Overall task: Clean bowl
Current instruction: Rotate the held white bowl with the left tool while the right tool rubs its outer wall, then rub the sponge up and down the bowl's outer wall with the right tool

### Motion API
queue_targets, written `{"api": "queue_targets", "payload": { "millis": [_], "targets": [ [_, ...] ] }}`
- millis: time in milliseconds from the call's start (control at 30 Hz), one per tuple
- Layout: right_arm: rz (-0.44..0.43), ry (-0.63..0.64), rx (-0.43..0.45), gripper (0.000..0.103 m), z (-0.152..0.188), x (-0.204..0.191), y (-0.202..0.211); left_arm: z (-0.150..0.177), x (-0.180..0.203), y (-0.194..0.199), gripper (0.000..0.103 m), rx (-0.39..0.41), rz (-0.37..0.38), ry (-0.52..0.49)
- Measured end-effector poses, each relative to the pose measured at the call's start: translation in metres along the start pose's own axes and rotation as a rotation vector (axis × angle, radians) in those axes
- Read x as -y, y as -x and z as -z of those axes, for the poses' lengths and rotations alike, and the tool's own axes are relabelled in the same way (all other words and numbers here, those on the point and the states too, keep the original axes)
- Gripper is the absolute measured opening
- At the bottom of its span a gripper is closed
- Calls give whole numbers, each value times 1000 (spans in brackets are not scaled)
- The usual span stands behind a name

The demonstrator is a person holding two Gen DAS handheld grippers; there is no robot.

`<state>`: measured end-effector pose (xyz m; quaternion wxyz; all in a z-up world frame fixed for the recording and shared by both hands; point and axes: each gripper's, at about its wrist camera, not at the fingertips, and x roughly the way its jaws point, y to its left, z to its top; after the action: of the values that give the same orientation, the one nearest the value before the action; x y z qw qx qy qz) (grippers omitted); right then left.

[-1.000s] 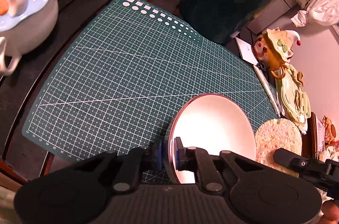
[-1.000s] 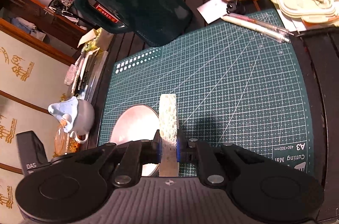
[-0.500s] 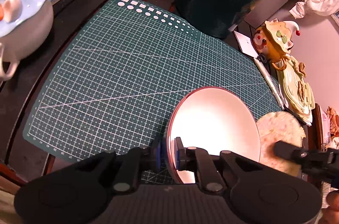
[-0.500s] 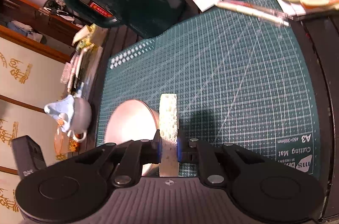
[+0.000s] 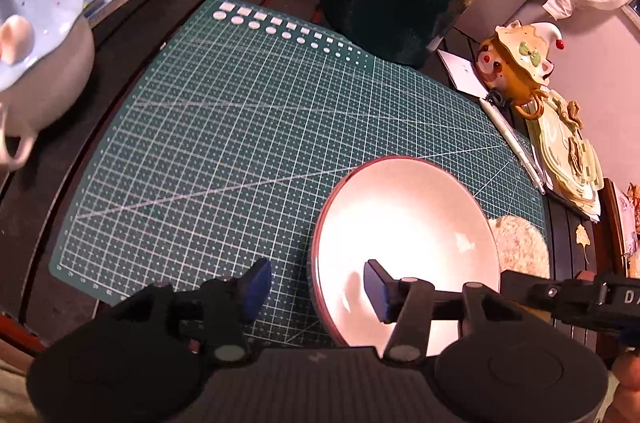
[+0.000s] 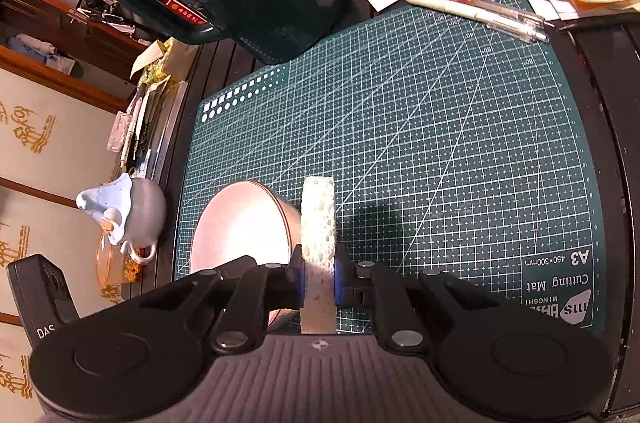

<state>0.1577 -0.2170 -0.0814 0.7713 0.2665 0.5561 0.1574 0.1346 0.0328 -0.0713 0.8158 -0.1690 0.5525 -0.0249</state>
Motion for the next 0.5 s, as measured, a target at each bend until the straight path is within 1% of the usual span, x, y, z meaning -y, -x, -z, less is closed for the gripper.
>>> {"api": "queue_targets", "payload": {
  "millis": [100,200,400,433,467,500],
  "targets": [
    [4,0,-16,13,1,-1,-5,1,1,0,51,0,-1,-5],
    [8,6,-13,13,2,-3,-4,1,1,1,51,8,-4,-11],
    [-7,21,39,13,0,-5,14,1,1,0,51,5,-5,-7],
    [-11,23,48,13,0,-5,16,1,1,1,48,7,-3,-6],
    [-13,24,49,13,0,-5,17,1,1,2,41,10,-2,-10],
    [-13,22,46,13,-1,-5,16,1,1,3,31,12,-2,-12]
  ]
}}
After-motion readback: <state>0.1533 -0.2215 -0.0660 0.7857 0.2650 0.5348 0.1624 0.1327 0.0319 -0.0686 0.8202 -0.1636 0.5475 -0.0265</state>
